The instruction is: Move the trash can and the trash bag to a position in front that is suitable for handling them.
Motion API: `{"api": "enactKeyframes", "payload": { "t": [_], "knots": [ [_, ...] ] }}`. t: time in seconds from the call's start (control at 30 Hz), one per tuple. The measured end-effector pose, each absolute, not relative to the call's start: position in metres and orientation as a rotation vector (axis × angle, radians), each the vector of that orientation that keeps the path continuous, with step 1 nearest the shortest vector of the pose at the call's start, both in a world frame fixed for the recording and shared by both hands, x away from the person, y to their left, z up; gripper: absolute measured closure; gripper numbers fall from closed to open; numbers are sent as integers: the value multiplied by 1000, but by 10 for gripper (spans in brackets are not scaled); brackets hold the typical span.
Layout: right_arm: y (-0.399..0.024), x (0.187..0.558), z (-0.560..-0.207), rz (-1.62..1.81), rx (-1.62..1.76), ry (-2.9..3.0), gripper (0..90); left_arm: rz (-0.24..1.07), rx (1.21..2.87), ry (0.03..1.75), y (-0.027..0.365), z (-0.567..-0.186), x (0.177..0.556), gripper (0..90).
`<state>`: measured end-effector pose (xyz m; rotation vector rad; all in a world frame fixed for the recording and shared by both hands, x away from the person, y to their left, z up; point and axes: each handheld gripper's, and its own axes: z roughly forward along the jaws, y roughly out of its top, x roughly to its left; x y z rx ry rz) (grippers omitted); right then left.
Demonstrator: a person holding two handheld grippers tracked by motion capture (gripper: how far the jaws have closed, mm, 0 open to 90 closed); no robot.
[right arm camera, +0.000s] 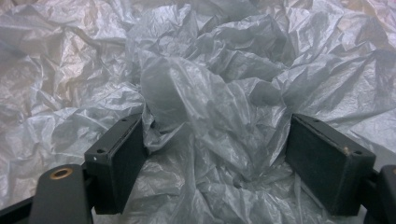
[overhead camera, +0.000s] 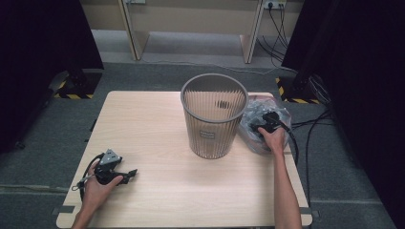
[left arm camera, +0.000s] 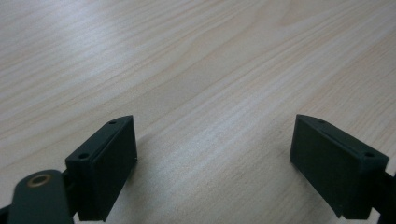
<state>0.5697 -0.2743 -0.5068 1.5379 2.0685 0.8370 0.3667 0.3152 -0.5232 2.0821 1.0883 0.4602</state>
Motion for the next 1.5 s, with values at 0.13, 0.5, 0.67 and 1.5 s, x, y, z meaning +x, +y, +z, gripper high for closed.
{"api": "enactKeyframes", "payload": {
  "t": [0.13, 0.5, 0.67, 1.5],
  "knots": [
    [-276, 567, -507, 832, 1521, 2076, 214, 460, 2082, 1088, 315, -523, 367, 137],
    [-284, 552, -506, 839, 1489, 2107, 237, 459, 2083, 1086, 315, -523, 367, 137],
    [-290, 539, -507, 850, 1475, 2113, 240, 459, 2083, 1086, 315, -523, 367, 137],
    [-267, 554, -492, 792, 1503, 2104, 182, 459, 2082, 1086, 314, -523, 368, 135]
  ]
}}
